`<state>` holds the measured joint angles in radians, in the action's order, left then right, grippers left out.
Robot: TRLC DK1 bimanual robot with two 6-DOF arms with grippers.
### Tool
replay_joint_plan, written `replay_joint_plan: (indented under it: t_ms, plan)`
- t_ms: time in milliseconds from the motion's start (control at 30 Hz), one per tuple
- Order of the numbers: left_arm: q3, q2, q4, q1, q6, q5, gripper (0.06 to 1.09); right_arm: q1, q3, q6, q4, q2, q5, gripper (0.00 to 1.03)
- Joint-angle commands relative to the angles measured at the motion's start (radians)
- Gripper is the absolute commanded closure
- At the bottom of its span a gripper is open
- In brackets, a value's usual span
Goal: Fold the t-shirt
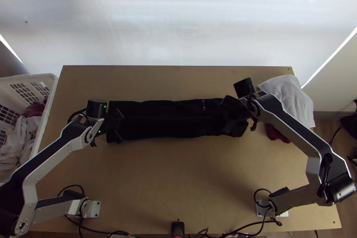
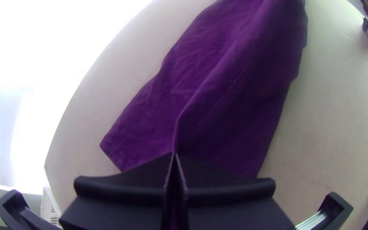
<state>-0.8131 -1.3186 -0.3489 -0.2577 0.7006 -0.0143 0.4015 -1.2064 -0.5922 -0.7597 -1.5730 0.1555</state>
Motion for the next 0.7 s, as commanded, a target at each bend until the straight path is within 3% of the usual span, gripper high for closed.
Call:
replay_joint_plan:
  t_ms: [0, 667]
  plan:
    - [-0.011, -0.050, 0.036, 0.044, 0.033, -0.001, 1.05, -0.038, -0.097, -0.011, -0.015, -0.104, 0.013, 1.00]
    - [-0.143, -0.292, 0.105, 0.043, 0.057, 0.000, 1.05, -0.086, -0.306, -0.024, -0.058, -0.358, 0.032, 1.00]
